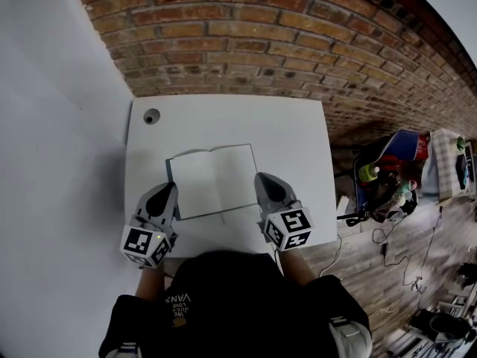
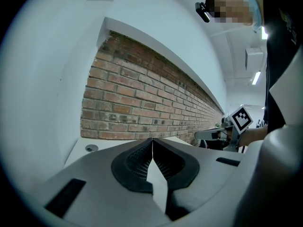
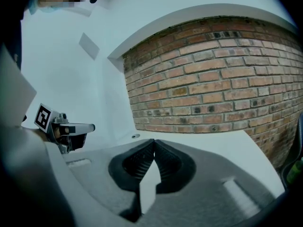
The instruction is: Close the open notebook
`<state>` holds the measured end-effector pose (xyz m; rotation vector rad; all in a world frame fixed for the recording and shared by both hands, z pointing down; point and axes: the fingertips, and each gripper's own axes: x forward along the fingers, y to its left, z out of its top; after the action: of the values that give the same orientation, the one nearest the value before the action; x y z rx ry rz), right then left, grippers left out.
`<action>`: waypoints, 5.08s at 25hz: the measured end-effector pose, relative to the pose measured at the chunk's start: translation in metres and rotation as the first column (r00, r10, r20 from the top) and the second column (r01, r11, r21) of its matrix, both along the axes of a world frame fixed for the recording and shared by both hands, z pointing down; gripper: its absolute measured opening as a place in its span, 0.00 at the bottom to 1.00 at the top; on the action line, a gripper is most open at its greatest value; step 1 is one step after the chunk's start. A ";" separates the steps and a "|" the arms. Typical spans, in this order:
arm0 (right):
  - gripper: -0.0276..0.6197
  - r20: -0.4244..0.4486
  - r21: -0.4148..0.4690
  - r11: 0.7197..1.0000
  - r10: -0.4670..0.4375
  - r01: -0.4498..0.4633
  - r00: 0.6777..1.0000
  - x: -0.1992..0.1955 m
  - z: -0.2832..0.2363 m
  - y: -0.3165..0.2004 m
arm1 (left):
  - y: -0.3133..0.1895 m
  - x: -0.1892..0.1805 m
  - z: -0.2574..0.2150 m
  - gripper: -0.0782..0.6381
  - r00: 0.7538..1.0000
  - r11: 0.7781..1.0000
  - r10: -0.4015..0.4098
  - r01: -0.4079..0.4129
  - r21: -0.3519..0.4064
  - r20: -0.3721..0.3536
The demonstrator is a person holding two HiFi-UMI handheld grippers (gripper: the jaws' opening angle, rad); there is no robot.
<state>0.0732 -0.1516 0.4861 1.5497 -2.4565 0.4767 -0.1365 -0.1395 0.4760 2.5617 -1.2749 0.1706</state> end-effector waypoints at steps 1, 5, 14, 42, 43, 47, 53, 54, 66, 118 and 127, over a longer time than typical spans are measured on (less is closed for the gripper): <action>0.04 -0.007 -0.003 1.000 0.002 -0.002 1.000 0.002 0.003 -0.002 | -0.001 -0.001 0.003 0.12 1.000 1.000 -0.006 0.006 -0.005 0.008; 0.04 -0.032 -0.024 1.000 0.005 -0.006 0.999 0.008 0.018 -0.009 | -0.006 -0.001 0.015 0.12 0.998 1.000 -0.015 0.015 -0.006 0.059; 0.04 -0.070 -0.084 0.996 -0.009 0.003 0.997 0.013 0.051 -0.018 | -0.011 -0.004 0.046 0.12 0.995 0.996 -0.056 0.061 -0.068 0.079; 0.04 -0.242 -0.261 0.965 -0.093 0.028 0.966 0.014 0.150 -0.022 | -0.011 -0.022 0.145 0.12 0.981 0.951 -0.062 0.114 -0.287 0.183; 0.04 -0.243 -0.267 0.963 -0.097 0.029 0.965 0.013 0.153 -0.022 | -0.010 -0.023 0.148 0.12 0.980 0.948 -0.063 0.117 -0.296 0.188; 0.04 -0.243 -0.294 0.955 -0.106 0.031 0.964 0.012 0.163 -0.019 | -0.010 -0.028 0.157 0.12 0.979 0.933 -0.083 0.143 -0.329 0.189; 0.04 -0.257 -0.328 0.944 -0.125 0.035 0.958 0.012 0.177 -0.013 | -0.005 -0.038 0.178 0.13 0.969 0.893 -0.124 0.203 -0.401 0.213; 0.04 -0.259 -0.333 0.942 -0.128 0.036 0.957 0.012 0.178 -0.012 | -0.004 -0.039 0.180 0.13 0.968 0.887 -0.125 0.207 -0.412 0.216; 0.04 -0.274 -0.342 0.939 -0.147 0.047 0.950 0.011 0.190 -0.009 | 0.000 -0.036 0.198 0.14 0.971 0.842 -0.106 0.201 -0.500 0.213; 0.04 -0.301 -0.315 0.949 -0.118 0.018 0.946 0.012 0.192 -0.008 | -0.004 -0.033 0.191 0.16 0.970 0.738 -0.230 0.117 -0.664 -0.085; 0.04 -0.297 -0.315 0.949 -0.119 0.020 0.947 0.011 0.190 -0.008 | -0.006 -0.032 0.175 0.15 0.955 0.747 -0.255 0.095 -0.658 -0.151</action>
<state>0.0846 -0.1600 0.6762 1.2933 -2.0740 0.5267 -0.1690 -0.1455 0.6510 1.7973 -1.1084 0.2182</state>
